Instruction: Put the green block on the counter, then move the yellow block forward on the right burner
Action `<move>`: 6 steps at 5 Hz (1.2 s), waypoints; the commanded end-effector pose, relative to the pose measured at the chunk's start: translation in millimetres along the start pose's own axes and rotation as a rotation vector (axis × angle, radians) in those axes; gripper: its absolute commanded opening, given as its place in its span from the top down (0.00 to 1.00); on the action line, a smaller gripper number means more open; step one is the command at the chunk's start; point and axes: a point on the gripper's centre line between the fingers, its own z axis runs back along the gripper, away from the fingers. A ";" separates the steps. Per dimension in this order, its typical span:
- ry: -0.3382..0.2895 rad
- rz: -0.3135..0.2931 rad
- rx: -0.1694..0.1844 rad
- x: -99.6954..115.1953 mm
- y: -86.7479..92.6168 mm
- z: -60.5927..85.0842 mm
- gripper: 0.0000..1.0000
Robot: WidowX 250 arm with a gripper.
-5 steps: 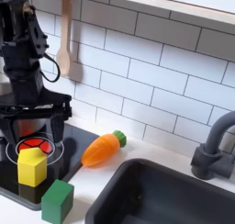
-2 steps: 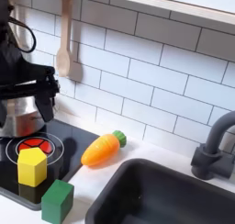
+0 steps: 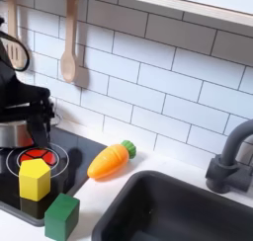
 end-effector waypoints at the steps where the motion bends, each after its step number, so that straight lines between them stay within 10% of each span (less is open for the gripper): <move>1: 0.043 -0.085 -0.024 -33.1 -3.4 7.7 0.00; 6: 0.048 -0.122 -0.036 -59.0 2.0 18.6 0.02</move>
